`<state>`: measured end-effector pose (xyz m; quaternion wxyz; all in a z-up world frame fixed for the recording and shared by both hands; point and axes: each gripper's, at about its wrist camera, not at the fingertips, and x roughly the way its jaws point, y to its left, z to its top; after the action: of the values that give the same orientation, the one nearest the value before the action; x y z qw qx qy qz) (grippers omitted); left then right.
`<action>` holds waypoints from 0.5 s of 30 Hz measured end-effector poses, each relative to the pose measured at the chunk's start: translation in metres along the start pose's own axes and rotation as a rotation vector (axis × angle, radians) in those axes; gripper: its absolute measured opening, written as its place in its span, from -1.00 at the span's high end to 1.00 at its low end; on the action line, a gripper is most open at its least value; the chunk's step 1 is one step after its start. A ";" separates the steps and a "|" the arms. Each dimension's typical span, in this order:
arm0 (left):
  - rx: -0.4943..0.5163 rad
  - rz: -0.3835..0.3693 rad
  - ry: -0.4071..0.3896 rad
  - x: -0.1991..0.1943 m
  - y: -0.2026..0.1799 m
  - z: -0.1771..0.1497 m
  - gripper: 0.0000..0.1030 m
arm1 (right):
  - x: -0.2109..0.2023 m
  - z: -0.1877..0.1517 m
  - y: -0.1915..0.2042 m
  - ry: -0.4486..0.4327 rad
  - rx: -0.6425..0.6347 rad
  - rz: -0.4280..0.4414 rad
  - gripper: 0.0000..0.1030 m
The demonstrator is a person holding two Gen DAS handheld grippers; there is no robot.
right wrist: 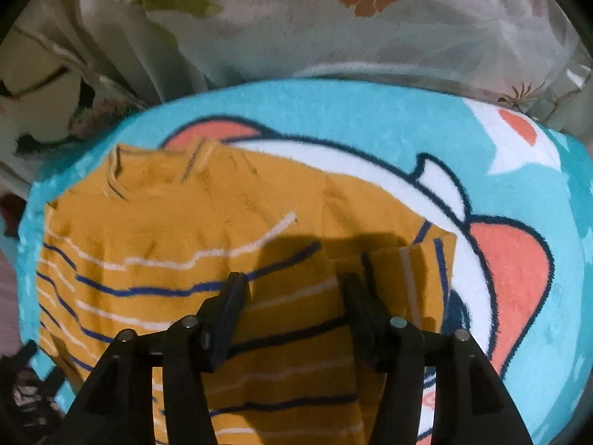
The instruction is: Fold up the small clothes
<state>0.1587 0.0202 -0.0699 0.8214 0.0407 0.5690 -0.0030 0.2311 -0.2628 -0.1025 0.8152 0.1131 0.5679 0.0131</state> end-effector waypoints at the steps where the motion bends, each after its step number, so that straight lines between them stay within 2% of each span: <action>1: -0.004 -0.006 -0.014 0.005 0.005 0.007 -0.46 | -0.006 0.000 0.002 -0.019 0.000 0.005 -0.16; 4: -0.022 -0.026 -0.034 0.020 0.020 0.031 -0.46 | -0.024 0.001 0.013 -0.089 -0.005 0.025 -0.16; 7: -0.050 -0.067 -0.029 0.046 0.040 0.062 -0.46 | -0.029 0.004 0.031 -0.116 -0.027 0.100 -0.15; 8: -0.048 -0.067 -0.027 0.051 0.043 0.068 -0.46 | -0.026 0.006 0.043 -0.107 -0.052 0.138 -0.15; 11: -0.022 0.024 -0.022 0.073 0.057 0.089 -0.46 | -0.007 0.012 0.062 -0.045 -0.085 0.216 -0.15; 13: -0.059 -0.048 0.015 0.088 0.074 0.098 -0.57 | 0.011 0.014 0.067 0.005 -0.092 0.218 -0.14; 15: -0.077 -0.072 0.023 0.093 0.083 0.101 -0.68 | 0.030 0.017 0.061 0.044 -0.075 0.150 -0.12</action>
<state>0.2903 0.0994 -0.1157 0.8151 -0.0114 0.5791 -0.0105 0.2643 -0.2021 -0.1127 0.8029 0.1243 0.5747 0.0980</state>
